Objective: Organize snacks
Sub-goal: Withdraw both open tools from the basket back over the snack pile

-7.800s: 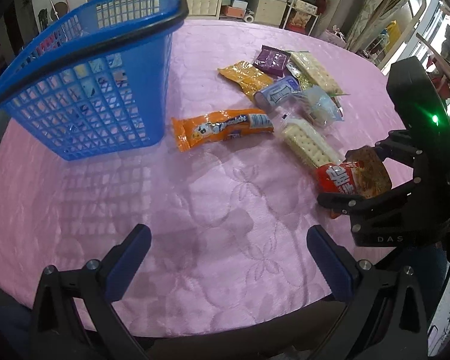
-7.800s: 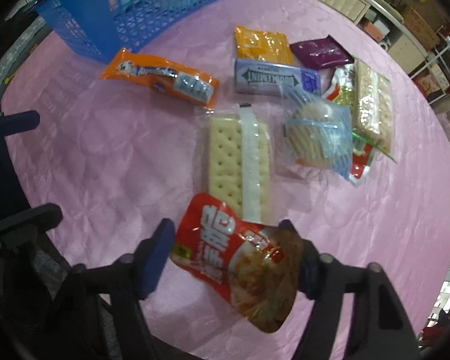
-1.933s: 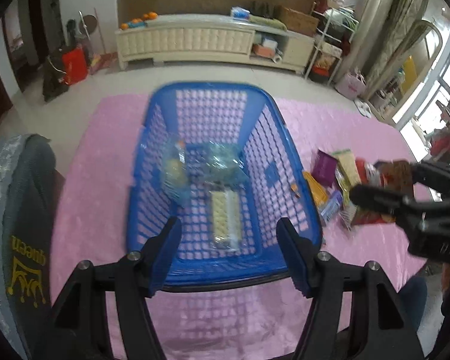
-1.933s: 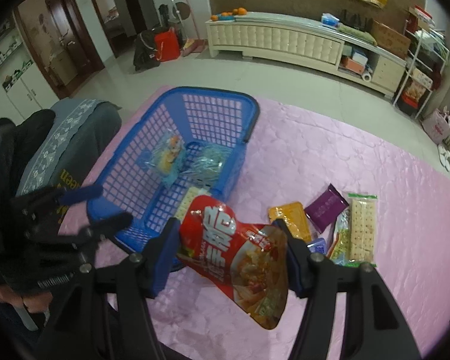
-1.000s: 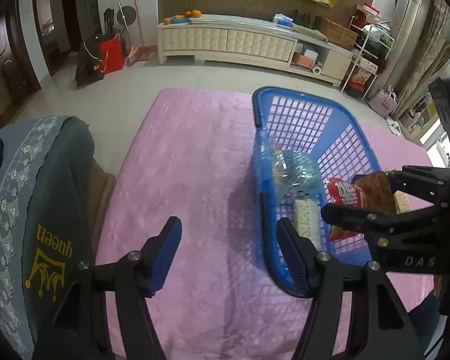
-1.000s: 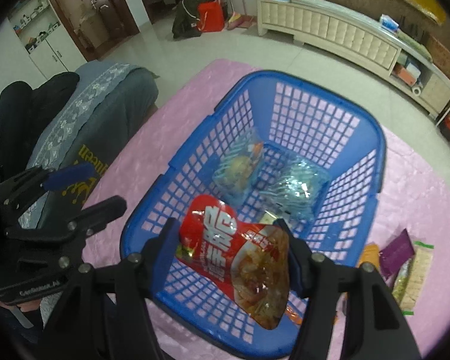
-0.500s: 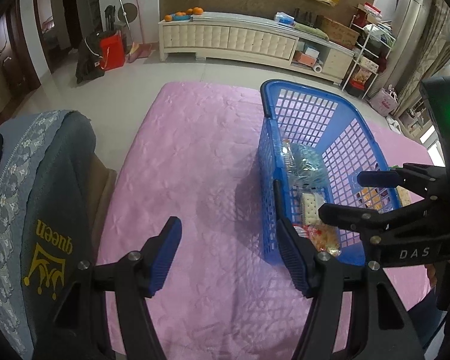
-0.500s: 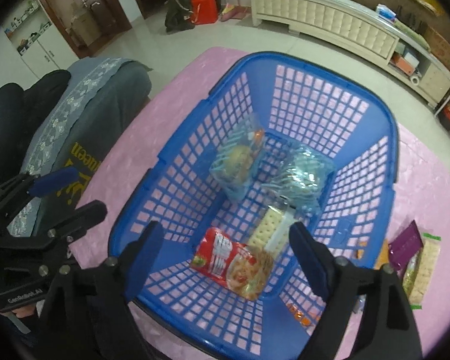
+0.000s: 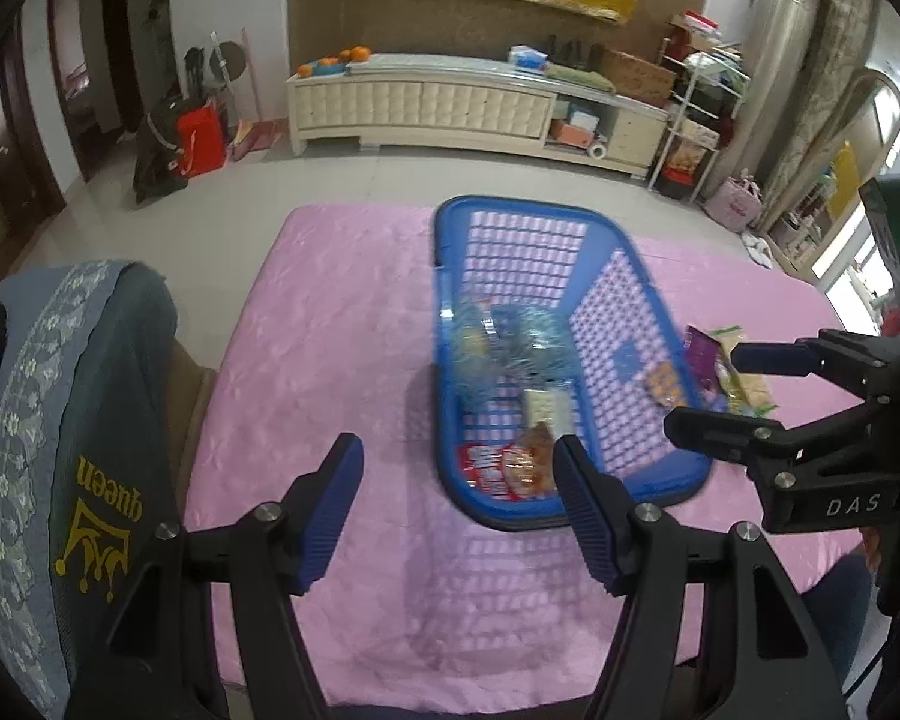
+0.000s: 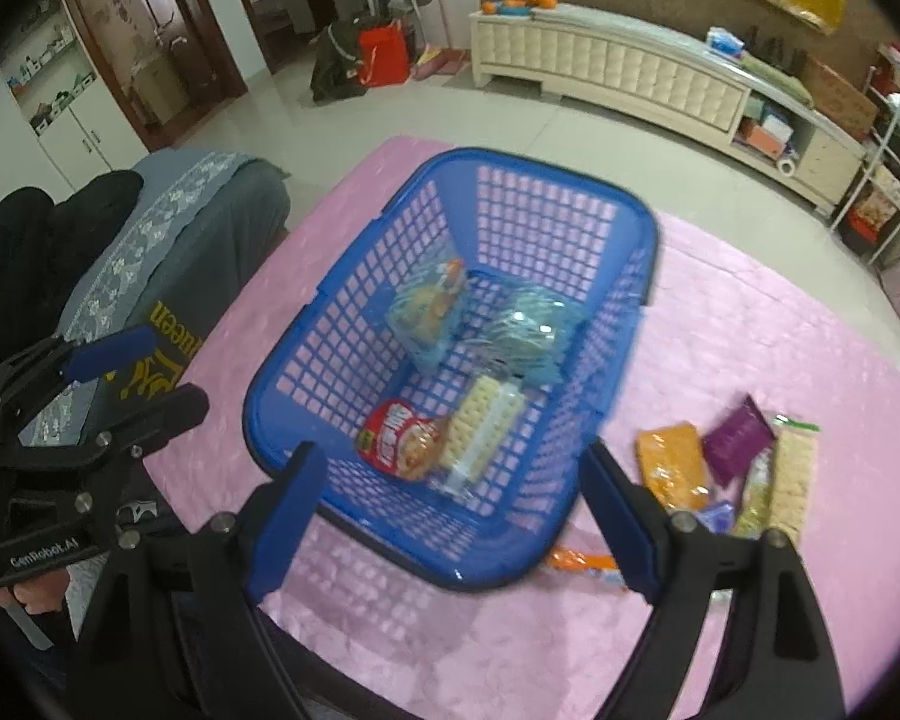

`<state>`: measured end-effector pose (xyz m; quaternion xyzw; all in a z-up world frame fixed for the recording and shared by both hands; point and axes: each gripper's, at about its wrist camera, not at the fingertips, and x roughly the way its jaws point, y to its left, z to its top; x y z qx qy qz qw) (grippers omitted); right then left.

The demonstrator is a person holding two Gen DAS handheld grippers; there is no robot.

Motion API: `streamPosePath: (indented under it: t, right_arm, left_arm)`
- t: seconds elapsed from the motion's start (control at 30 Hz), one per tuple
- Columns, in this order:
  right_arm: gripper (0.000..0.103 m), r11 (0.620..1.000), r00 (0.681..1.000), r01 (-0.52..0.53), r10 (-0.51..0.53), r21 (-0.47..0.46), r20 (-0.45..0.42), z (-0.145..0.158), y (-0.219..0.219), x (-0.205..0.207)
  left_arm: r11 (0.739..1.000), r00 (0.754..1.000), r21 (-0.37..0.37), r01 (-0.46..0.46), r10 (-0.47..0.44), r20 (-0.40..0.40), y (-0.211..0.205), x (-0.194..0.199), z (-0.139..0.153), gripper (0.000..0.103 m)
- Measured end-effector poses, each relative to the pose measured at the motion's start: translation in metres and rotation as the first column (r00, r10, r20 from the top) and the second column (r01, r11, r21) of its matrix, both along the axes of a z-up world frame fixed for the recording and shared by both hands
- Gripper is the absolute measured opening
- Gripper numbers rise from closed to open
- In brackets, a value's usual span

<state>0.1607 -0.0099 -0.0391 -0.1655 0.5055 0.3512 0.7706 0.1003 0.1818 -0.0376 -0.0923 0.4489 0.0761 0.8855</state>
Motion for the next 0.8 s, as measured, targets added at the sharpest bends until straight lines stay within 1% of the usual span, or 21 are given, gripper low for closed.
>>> streamPosePath:
  t: [0.1,0.23,0.27,0.3,0.33,0.4,0.53,0.67,0.8]
  right_arm:
    - [0.089,0.999,0.999,0.028,-0.029,0.022,0.032,0.012,-0.020,-0.004]
    - [0.089,0.998,0.997,0.059,-0.061,0.038,0.047,0.022,-0.047,-0.009]
    - [0.089,0.997,0.996,0.068,-0.071,0.041,0.051,0.023,-0.054,-0.010]
    - [0.089,0.995,0.995,0.084,-0.087,0.049,0.057,0.025,-0.064,-0.011]
    - [0.089,0.994,0.993,0.097,-0.100,0.055,0.059,0.026,-0.072,-0.011]
    - [0.089,0.990,0.990,0.128,-0.131,0.064,0.051,0.025,-0.089,-0.011]
    - [0.089,0.983,0.983,0.177,-0.180,0.052,0.047,0.022,-0.117,-0.009]
    - [0.089,0.972,0.971,0.232,-0.233,0.027,0.050,0.019,-0.144,-0.005]
    - [0.089,0.963,0.963,0.267,-0.268,0.032,0.038,0.016,-0.170,0.003]
  left_arm:
    - [0.999,0.999,0.018,0.032,-0.032,0.007,-0.019,-0.002,0.007,0.063]
    - [0.996,0.997,0.037,0.077,-0.078,0.025,-0.046,-0.003,0.015,0.064]
    - [0.994,0.995,0.045,0.096,-0.097,0.030,-0.054,-0.003,0.016,0.066]
    - [0.993,0.993,0.054,0.109,-0.110,0.031,-0.060,-0.002,0.017,0.070]
    - [0.990,0.991,0.066,0.126,-0.128,0.033,-0.070,-0.001,0.017,0.071]
    - [0.986,0.987,0.076,0.151,-0.154,0.036,-0.083,0.000,0.014,0.071]
    - [0.978,0.979,0.059,0.202,-0.204,0.027,-0.110,0.005,0.004,0.075]
    - [0.969,0.970,0.048,0.244,-0.245,0.007,-0.134,0.012,-0.006,0.075]
    - [0.960,0.961,0.053,0.276,-0.276,-0.013,-0.156,0.020,-0.011,0.075]
